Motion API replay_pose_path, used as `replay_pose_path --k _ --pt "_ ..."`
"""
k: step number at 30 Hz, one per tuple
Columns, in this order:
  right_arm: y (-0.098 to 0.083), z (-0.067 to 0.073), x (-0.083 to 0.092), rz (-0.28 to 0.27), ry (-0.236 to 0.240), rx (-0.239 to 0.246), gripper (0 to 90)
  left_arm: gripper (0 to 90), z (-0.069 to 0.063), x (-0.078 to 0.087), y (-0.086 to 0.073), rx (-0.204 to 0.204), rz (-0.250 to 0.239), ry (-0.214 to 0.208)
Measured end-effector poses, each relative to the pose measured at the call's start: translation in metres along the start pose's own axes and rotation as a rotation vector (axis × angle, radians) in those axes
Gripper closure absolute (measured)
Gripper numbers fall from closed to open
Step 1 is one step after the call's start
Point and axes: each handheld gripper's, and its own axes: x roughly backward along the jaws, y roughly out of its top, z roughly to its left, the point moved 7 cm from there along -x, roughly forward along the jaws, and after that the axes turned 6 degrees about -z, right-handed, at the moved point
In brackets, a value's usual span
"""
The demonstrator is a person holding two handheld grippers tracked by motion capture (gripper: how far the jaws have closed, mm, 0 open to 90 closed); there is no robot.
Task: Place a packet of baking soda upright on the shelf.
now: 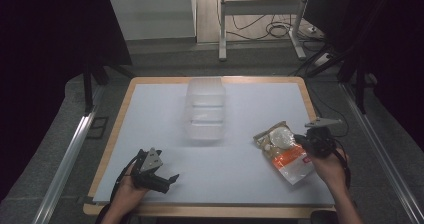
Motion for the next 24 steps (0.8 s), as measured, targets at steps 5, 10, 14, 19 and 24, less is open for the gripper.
replay_pose_path --k 5,10,14,19,24 --pt "0.005 -0.011 -0.017 0.017 -0.014 -0.018 88.3 0.0 0.000 0.000 0.000 0.000 -0.003 0.000" --pt "0.010 -0.025 -0.036 0.040 -0.030 -0.060 88.2 0.0 0.000 0.000 0.000 -0.005 0.000 -0.001" --pt "0.015 -0.029 -0.048 0.056 -0.036 -0.069 88.0 0.0 0.000 0.000 0.000 -0.003 0.000 -0.001" --pt "0.016 -0.033 -0.060 0.084 -0.062 -0.069 87.8 0.0 0.000 0.000 0.000 -0.006 -0.002 0.000" --pt "0.010 -0.040 -0.078 0.138 -0.101 -0.075 86.7 0.0 -0.001 0.000 0.000 -0.006 -0.001 -0.001"
